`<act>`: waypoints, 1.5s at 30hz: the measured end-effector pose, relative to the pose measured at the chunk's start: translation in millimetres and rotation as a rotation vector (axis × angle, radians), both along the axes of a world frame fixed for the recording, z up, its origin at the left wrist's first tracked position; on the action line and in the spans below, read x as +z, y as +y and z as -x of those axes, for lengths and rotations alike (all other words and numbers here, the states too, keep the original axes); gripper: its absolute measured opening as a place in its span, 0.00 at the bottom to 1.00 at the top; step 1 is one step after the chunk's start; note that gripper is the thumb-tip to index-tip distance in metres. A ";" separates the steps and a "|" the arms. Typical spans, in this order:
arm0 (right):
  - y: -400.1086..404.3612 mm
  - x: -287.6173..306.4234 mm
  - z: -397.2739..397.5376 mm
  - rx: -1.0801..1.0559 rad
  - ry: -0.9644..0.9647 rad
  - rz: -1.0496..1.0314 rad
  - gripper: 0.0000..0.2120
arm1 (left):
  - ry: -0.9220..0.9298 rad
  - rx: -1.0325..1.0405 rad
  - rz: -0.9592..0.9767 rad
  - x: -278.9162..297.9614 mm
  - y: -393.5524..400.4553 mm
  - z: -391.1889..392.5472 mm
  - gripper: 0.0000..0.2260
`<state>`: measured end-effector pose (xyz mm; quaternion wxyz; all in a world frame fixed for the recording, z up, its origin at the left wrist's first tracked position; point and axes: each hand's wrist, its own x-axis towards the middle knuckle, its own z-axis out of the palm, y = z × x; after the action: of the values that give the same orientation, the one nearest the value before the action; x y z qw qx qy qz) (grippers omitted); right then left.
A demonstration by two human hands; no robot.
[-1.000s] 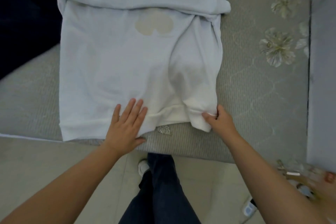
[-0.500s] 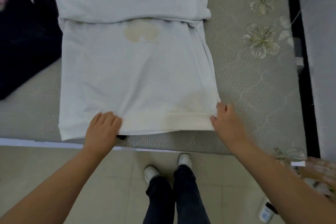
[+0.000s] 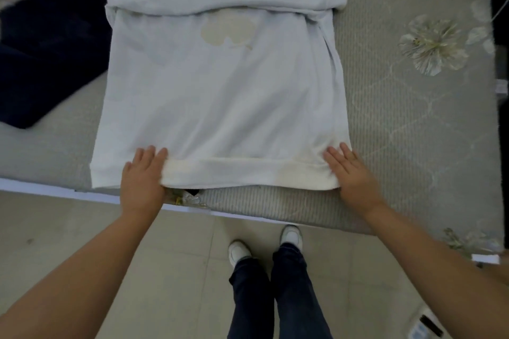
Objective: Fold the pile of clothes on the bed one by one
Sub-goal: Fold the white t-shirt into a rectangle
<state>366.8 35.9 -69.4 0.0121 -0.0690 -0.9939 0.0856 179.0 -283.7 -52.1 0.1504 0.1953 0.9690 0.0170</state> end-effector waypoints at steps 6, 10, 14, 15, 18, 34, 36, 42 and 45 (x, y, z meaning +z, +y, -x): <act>12.7 29.6 -46.0 0.104 -0.205 -0.212 0.19 | -0.054 -0.148 0.067 6.9 -26.0 -17.6 0.27; -6.0 21.7 -76.9 0.055 -0.234 -0.221 0.25 | -0.021 -0.198 0.018 8.5 -35.3 -56.2 0.21; -24.7 8.4 -81.9 -0.098 -0.159 -0.205 0.35 | -0.080 -0.057 -0.008 -2.8 -41.2 -58.1 0.24; -29.6 3.9 -79.7 -0.083 -0.139 -0.213 0.39 | -0.068 -0.005 -0.017 -5.2 -42.9 -54.8 0.25; -44.1 -10.0 -69.0 -0.019 -0.037 -0.257 0.36 | -0.020 0.061 -0.044 -12.3 -45.2 -42.3 0.26; -48.9 44.9 -37.4 -0.117 -0.099 -0.124 0.28 | 0.023 0.145 -0.242 27.2 -75.4 -28.1 0.26; -43.3 65.6 -26.6 -0.143 -0.088 -0.139 0.28 | 0.056 0.102 -0.248 45.3 -71.2 -10.8 0.25; -12.7 127.0 40.7 -0.247 0.008 -0.199 0.20 | 0.178 -0.053 -0.232 102.8 -26.7 65.8 0.19; 17.3 148.6 82.0 -0.324 0.066 -0.231 0.19 | 0.275 -0.133 -0.230 130.7 8.2 112.4 0.18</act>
<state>284.7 53.2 79.2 0.0661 -0.2233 -0.9721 -0.0301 66.6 -275.5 78.7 -0.0058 0.2755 0.9570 0.0910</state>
